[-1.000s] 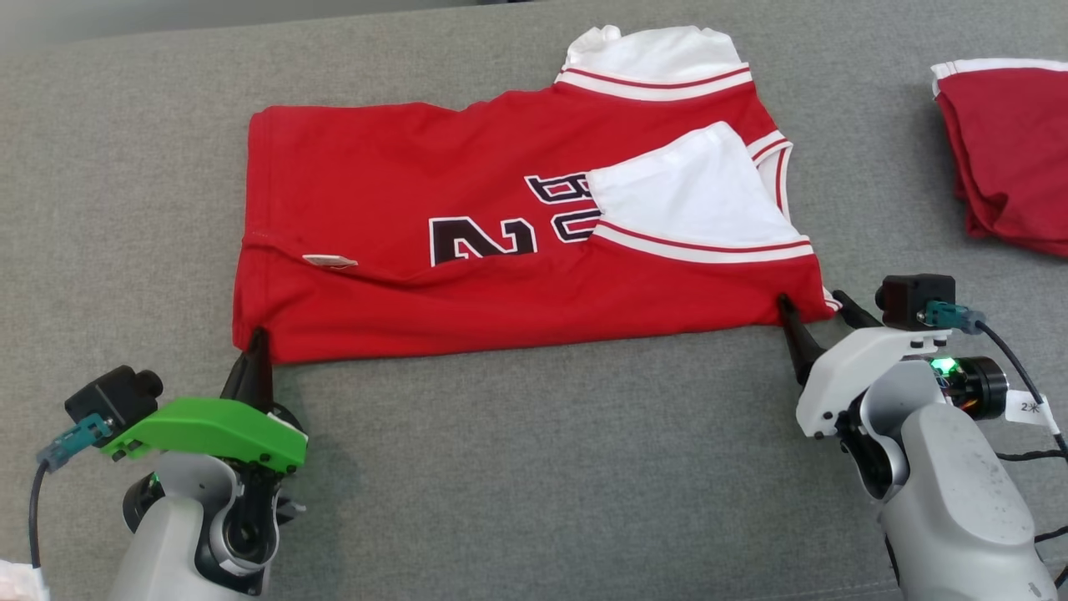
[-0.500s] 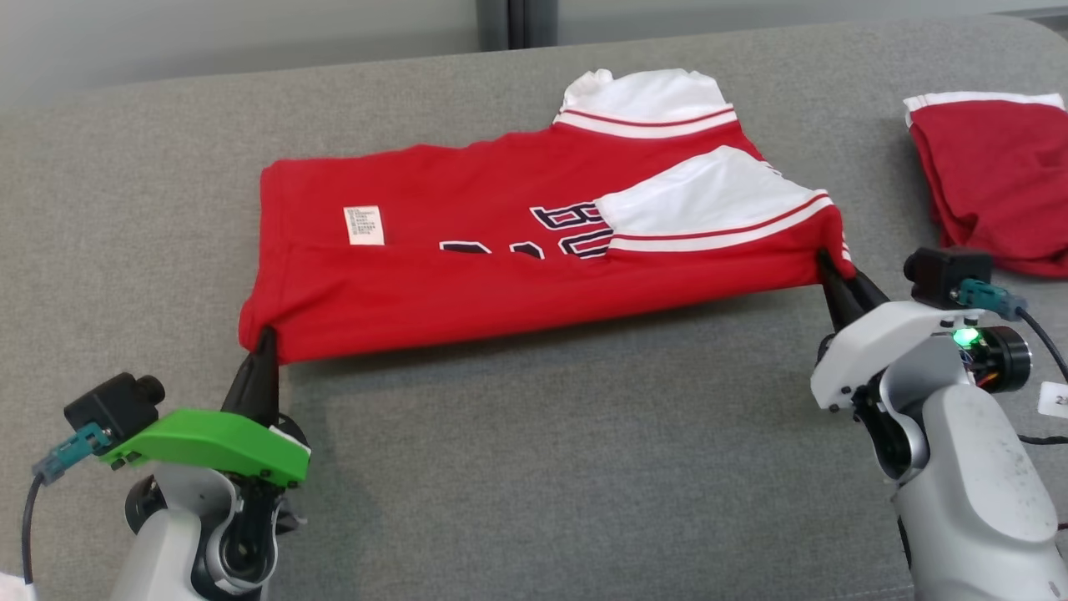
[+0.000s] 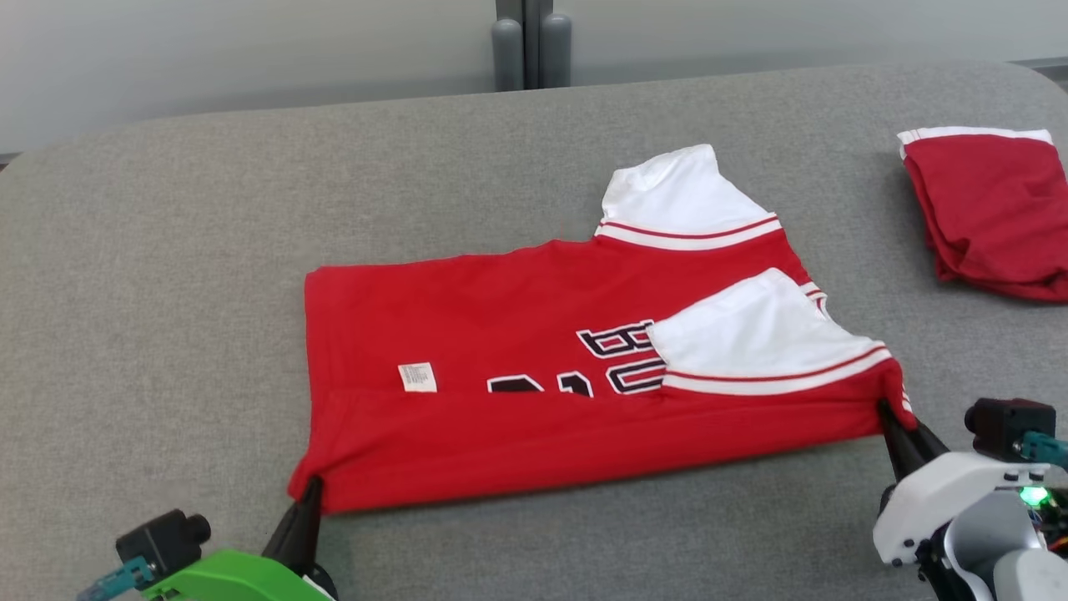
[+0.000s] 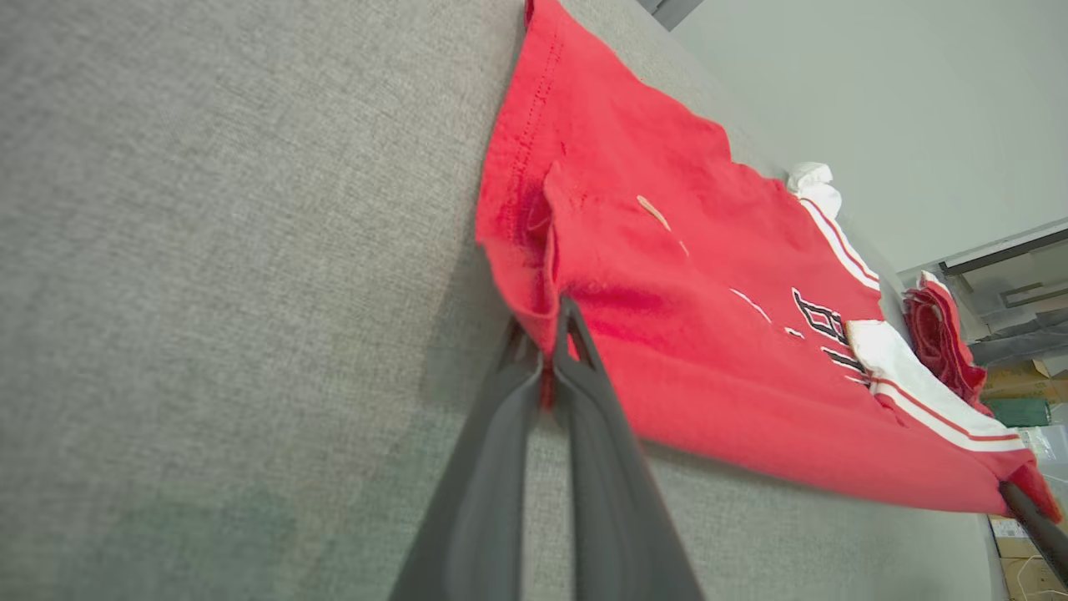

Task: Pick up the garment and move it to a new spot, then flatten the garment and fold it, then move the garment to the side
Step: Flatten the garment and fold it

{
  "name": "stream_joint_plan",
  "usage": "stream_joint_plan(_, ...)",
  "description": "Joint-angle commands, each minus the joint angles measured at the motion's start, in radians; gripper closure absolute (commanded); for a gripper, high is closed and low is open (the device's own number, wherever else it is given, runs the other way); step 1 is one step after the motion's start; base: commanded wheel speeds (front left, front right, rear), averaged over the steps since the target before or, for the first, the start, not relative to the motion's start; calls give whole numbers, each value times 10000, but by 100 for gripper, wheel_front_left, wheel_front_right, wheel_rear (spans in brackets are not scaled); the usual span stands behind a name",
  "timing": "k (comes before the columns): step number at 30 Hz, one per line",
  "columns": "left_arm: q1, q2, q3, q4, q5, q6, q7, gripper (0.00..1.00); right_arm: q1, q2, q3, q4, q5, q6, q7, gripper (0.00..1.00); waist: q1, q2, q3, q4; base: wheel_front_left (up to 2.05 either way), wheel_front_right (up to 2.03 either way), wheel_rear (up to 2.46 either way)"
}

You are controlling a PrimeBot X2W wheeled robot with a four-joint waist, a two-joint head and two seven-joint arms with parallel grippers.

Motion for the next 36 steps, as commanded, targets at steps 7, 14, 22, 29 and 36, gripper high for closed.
stream_joint_plan(7,279,56,-281,422,557,102,-301,100,684,-74,139,493,152,-26,-192,76,0,-1,5,-70,0,0,0)
stream_joint_plan(14,269,465,-384,140,960,188,-266,0,566,-61,-126,823,-235,-23,-558,0,0,-1,61,-140,0,0,0)
stream_joint_plan(22,-516,1568,-171,-984,1572,459,259,0,-194,-59,-357,167,-583,-23,-838,0,0,-1,333,-209,0,0,0)
stream_joint_plan(29,-2589,2613,-441,-842,2466,397,1373,0,-1308,-75,394,-241,-731,-23,-633,0,0,-1,1038,-373,0,0,0)
stream_joint_plan(36,-4865,2474,-981,600,2841,334,2431,0,-2320,-319,1259,-201,-499,-23,-551,0,0,-1,2026,-551,0,0,0)
